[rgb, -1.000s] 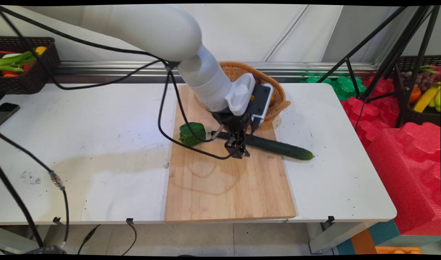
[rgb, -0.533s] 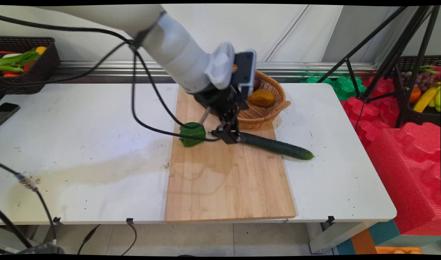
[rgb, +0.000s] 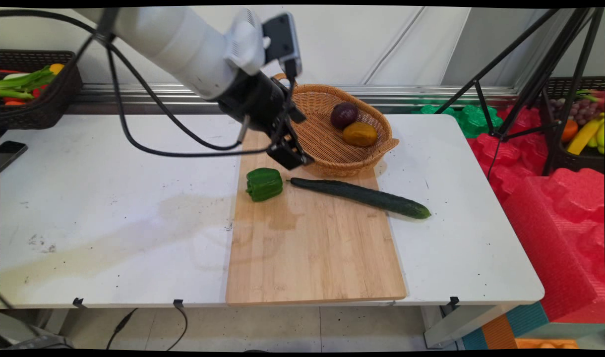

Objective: Pick up the potato from the vegetable basket

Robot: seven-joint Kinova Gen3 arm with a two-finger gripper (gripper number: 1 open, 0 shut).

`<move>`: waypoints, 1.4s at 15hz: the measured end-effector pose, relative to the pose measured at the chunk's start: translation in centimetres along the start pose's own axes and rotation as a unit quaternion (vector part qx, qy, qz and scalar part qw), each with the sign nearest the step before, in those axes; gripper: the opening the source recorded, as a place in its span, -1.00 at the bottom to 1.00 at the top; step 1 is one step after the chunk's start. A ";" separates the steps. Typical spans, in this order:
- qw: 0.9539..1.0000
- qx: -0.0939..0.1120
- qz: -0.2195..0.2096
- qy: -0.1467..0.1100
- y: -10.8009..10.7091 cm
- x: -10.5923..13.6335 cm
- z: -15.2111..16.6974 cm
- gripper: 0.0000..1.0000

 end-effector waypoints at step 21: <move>0.996 0.074 -0.027 -0.035 -9.1 5.7 12.9 1.00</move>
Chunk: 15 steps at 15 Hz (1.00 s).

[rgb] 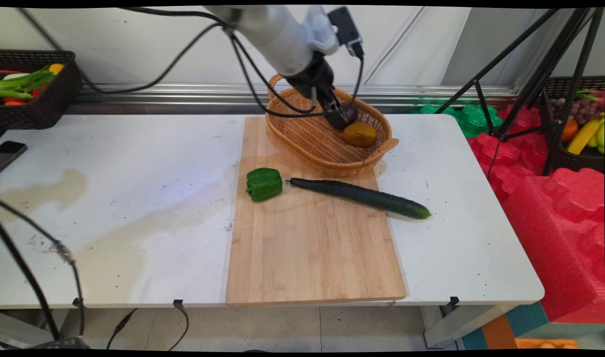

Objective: Pick up the potato from the vegetable basket

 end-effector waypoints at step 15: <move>0.992 -0.036 0.115 -0.031 -1.0 3.7 15.8 1.00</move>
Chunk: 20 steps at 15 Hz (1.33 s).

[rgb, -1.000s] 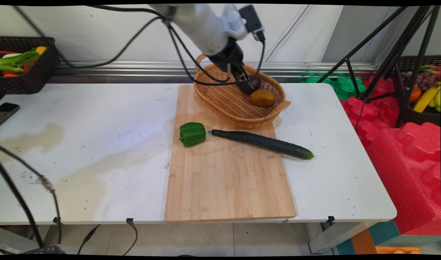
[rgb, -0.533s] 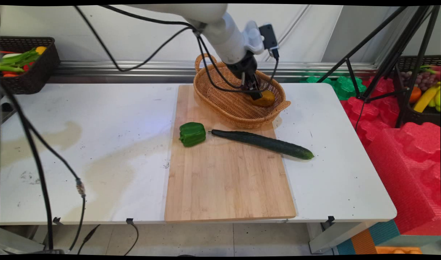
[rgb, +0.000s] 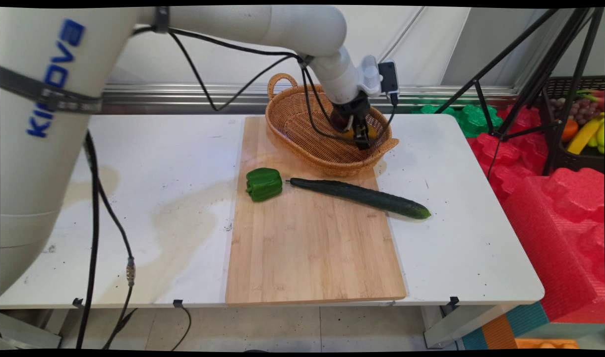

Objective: Pick up the potato from the vegetable basket, then place the picked object on the cutting board

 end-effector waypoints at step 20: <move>0.999 0.033 -0.023 0.004 0.5 1.4 -3.5 -1.00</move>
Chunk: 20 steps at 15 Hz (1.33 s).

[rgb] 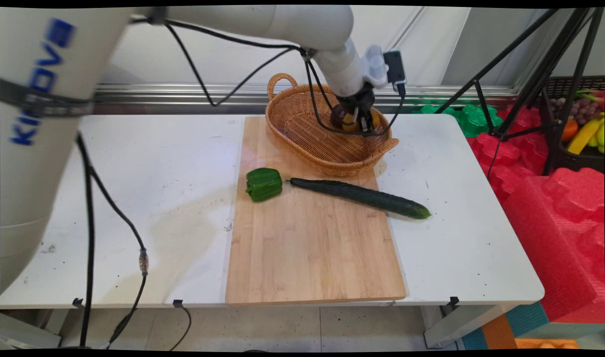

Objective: Place the picked object on the cutting board

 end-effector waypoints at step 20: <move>0.982 -0.038 -0.184 -0.015 15.5 -8.2 -21.1 -1.00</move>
